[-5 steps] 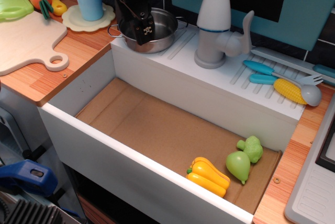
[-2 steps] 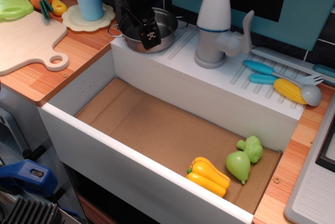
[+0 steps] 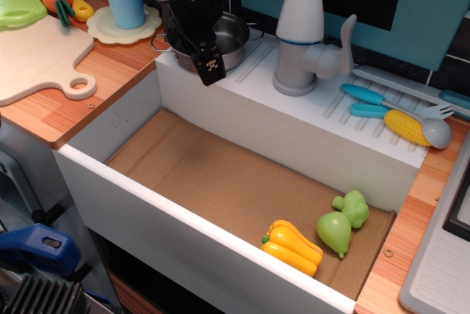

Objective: Put pot or pan in sink

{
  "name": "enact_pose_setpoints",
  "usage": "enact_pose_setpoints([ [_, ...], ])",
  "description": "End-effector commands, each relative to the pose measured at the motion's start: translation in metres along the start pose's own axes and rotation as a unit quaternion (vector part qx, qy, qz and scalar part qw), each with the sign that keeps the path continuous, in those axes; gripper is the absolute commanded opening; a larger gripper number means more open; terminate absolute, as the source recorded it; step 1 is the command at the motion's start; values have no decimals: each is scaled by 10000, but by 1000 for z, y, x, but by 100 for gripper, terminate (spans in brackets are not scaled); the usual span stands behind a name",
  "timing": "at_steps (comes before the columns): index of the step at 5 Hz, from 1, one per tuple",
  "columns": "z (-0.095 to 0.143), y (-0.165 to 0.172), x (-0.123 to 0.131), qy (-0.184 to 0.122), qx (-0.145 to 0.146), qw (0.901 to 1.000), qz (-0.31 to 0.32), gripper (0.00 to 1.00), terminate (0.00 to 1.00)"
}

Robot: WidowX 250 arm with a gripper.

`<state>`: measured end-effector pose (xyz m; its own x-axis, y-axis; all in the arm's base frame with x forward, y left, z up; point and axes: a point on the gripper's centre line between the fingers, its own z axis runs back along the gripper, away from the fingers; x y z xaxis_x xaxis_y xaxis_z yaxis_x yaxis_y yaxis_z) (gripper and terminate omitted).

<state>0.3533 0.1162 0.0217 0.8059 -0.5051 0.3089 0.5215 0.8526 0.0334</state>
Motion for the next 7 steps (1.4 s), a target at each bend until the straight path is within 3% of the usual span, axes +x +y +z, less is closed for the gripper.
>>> enact_pose_setpoints([
  [1, 8, 13, 8, -145, 139, 9998, -7, 0, 0],
  [3, 10, 8, 11, -85, 186, 9996, 184, 0, 0],
  [4, 16, -14, 12, 27, 419, 9978, 507, 0, 0],
  [5, 22, -39, 0, 147, 785, 9931, 853, 0, 0],
  [7, 29, -67, -23, 498, 950, 9785, 1762, 0, 0],
])
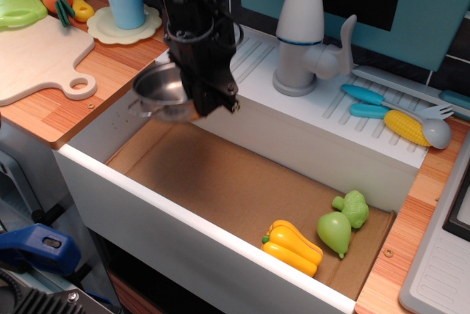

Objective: Put pot or pan in sink

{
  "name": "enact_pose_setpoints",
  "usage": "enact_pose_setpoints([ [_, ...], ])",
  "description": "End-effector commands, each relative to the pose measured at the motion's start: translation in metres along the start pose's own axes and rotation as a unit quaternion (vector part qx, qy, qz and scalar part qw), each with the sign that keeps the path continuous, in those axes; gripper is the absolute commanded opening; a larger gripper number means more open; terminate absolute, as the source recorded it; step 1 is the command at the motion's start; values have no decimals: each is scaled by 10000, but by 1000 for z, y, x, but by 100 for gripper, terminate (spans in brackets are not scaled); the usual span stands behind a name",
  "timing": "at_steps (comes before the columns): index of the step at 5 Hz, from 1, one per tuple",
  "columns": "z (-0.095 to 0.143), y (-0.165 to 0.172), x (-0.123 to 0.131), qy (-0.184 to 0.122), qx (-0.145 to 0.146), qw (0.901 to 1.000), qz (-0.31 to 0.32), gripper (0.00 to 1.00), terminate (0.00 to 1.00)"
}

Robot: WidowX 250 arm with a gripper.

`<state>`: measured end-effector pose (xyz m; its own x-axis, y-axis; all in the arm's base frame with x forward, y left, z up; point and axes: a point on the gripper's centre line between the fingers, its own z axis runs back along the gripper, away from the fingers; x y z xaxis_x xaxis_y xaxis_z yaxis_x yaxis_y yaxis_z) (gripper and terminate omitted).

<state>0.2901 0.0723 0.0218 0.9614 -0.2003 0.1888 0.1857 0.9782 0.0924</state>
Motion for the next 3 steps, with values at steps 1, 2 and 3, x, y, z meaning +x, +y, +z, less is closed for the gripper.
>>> enact_pose_setpoints([
  [1, 7, 1, 1, -273, 181, 9990, 306, 0, 0],
  [2, -3, -5, 0, -318, 117, 9980, 524, 0, 0],
  [3, -23, -8, 2, -409, -35, 9974, 591, 0, 0],
])
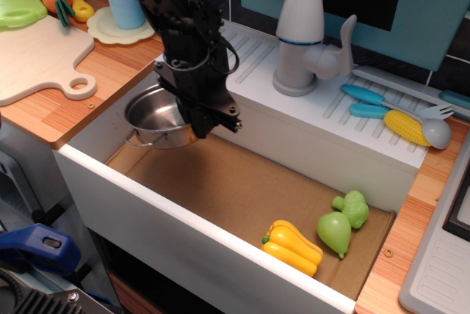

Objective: Put pot or pan in sink

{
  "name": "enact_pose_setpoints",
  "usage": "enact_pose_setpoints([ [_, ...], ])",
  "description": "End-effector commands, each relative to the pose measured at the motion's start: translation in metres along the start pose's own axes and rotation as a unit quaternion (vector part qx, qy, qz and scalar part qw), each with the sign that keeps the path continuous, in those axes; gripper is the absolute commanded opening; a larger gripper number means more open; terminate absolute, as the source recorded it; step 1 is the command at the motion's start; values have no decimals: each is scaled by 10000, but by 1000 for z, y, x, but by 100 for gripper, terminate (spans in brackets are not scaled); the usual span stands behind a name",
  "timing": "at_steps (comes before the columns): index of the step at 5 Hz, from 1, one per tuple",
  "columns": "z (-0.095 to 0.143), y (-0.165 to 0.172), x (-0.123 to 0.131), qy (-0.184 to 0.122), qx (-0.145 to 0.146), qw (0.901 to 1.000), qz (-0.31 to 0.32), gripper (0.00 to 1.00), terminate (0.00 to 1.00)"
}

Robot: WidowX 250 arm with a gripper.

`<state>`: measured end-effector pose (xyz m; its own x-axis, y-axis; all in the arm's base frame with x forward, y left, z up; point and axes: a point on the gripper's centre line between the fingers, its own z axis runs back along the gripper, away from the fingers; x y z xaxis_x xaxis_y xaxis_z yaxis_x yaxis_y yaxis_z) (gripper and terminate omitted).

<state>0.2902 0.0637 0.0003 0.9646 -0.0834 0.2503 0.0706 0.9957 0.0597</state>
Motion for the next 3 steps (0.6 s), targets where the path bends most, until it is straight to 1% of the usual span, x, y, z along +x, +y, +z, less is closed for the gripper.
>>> enact_pose_setpoints([
  [1, -22, 0, 7, -203, -22, 9996, 182, 0, 0],
  [2, -34, -4, 3, -396, -86, 9991, 153, 100, 0],
  [3, -34, -4, 3, -396, -86, 9991, 153, 100, 100],
])
